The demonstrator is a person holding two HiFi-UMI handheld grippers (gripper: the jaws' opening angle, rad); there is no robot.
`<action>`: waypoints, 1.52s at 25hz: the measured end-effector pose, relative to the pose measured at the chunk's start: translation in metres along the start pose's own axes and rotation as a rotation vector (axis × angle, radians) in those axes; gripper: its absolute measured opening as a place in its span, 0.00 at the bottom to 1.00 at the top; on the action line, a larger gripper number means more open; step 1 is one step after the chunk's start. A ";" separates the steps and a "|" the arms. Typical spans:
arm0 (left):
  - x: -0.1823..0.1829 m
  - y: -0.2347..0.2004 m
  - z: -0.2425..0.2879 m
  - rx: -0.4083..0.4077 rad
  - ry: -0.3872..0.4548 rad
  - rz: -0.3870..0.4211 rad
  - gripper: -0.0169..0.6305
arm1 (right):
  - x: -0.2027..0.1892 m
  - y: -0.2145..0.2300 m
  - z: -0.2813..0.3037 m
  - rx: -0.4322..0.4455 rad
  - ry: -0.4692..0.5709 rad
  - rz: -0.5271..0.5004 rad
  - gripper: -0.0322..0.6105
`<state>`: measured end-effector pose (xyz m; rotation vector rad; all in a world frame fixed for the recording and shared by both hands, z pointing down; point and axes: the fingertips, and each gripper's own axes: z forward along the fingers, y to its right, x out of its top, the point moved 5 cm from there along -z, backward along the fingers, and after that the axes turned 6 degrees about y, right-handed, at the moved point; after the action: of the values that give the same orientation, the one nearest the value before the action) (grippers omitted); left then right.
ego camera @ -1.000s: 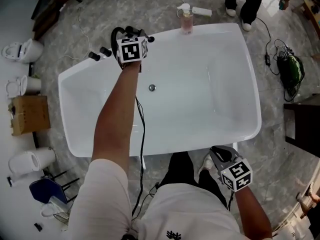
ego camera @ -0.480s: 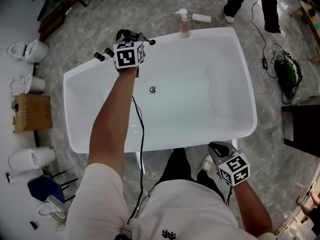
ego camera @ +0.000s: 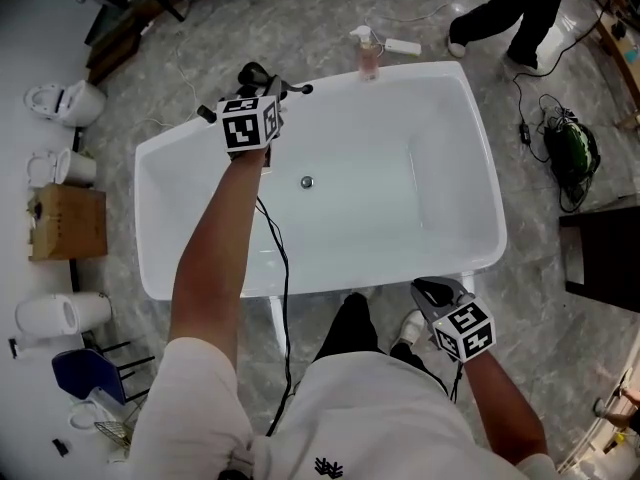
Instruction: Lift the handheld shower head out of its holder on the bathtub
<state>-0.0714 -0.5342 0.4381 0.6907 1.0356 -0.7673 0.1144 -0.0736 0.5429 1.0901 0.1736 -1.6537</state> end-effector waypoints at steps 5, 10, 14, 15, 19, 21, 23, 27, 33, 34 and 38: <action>0.017 0.009 -0.034 -0.007 0.032 0.012 0.24 | -0.001 -0.007 -0.011 0.014 0.011 -0.014 0.11; 0.028 0.024 -0.067 -0.003 0.056 0.015 0.24 | -0.005 -0.007 -0.024 0.027 0.019 -0.030 0.11; 0.037 0.031 -0.092 -0.003 0.074 0.016 0.24 | -0.007 -0.010 -0.031 0.033 0.028 -0.046 0.11; 0.039 0.032 -0.099 -0.004 0.077 0.017 0.24 | -0.007 -0.011 -0.033 0.035 0.029 -0.050 0.11; 0.047 0.038 -0.126 -0.010 0.088 0.022 0.24 | -0.007 -0.015 -0.040 0.040 0.034 -0.061 0.11; 0.051 0.044 -0.140 -0.015 0.096 0.026 0.24 | -0.009 -0.015 -0.044 0.043 0.034 -0.065 0.11; 0.055 0.050 -0.155 -0.021 0.103 0.030 0.24 | -0.013 -0.015 -0.049 0.045 0.033 -0.069 0.11; 0.061 0.060 -0.182 -0.024 0.112 0.031 0.24 | -0.020 -0.016 -0.056 0.050 0.032 -0.076 0.11; 0.064 0.073 -0.214 -0.024 0.114 0.028 0.24 | -0.024 -0.016 -0.061 0.060 0.029 -0.090 0.11; 0.065 0.075 -0.220 -0.026 0.117 0.031 0.24 | -0.024 -0.017 -0.062 0.062 0.030 -0.093 0.11; 0.070 0.086 -0.248 -0.028 0.135 0.040 0.24 | -0.024 -0.019 -0.066 0.071 0.030 -0.114 0.11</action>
<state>-0.0992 -0.3041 0.2974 0.7447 1.1492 -0.6774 0.1350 -0.0098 0.5149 1.1776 0.2015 -1.7568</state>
